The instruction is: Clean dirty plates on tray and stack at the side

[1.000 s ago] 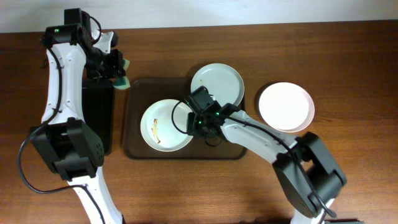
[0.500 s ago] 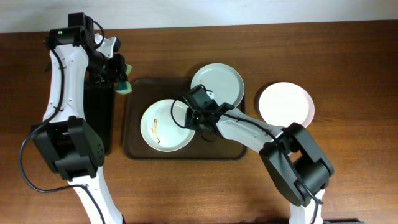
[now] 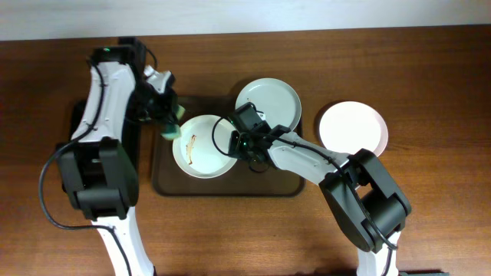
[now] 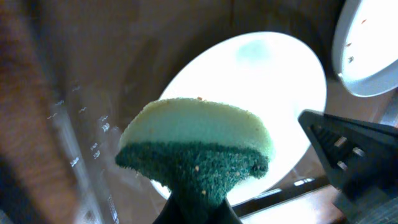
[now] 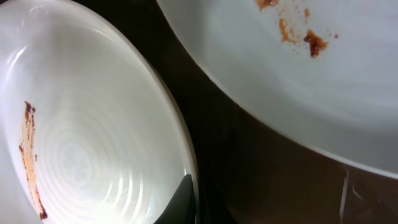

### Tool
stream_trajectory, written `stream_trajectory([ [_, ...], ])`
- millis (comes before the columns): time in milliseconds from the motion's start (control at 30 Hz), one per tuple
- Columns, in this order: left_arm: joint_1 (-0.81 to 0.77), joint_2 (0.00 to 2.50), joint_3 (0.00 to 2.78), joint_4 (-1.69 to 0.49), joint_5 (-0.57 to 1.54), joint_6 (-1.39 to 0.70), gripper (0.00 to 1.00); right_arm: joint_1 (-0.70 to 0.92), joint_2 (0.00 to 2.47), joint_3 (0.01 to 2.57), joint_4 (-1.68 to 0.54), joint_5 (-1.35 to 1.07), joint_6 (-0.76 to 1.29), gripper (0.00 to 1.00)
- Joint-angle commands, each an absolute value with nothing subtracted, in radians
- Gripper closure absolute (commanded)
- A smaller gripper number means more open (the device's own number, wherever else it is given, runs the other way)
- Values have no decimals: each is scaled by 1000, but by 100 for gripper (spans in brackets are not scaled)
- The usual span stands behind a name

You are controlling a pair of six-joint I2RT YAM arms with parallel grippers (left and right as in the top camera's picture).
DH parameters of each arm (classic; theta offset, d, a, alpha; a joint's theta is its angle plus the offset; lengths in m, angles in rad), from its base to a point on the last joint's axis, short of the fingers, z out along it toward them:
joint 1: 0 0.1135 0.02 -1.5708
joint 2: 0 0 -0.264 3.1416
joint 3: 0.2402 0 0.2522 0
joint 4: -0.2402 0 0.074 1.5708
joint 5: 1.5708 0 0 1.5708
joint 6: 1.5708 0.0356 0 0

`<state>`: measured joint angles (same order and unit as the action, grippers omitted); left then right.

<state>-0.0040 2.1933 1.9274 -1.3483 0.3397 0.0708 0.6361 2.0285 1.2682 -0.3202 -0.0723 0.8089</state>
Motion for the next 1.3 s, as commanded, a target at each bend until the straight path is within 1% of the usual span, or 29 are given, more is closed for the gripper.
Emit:
stream_trajectory([
  [0, -78, 2194, 1860, -1261, 327, 147, 99, 633, 2049, 1278, -324, -94, 813, 96],
  [167, -144, 2194, 1746, -1142, 205, 102, 99, 632, 2049, 1278, -324, -98, 797, 96],
  [267, -147, 2194, 1660, -1062, 180, 62, 99, 632, 2049, 1279, -324, -101, 798, 96],
  [400, -148, 2194, 1584, -994, 83, 37, 99, 632, 2049, 1279, -324, -101, 798, 96],
  [467, -148, 2194, 1568, -998, 59, 38, 99, 628, 2049, 1279, -324, -102, 798, 96],
  [600, -148, 2193, 1569, -1080, 63, 38, 99, 620, 2049, 1279, -324, -119, 798, 96],
  [700, -148, 2193, 1569, -1158, 134, 105, 100, 620, 2049, 1279, -324, -120, 798, 96],
  [800, -148, 2193, 1569, -1162, 226, 189, 99, 620, 2049, 1279, -324, -120, 798, 96],
  [933, -148, 2194, 1558, -1061, 228, 187, 99, 620, 2049, 1279, -325, -121, 798, 96],
  [1100, -148, 2194, 1450, -832, 162, 57, 99, 620, 2049, 1279, -326, -123, 797, 96],
  [1267, -148, 2194, 1334, -619, 54, -23, 99, 620, 2049, 1279, -325, -123, 798, 96],
])
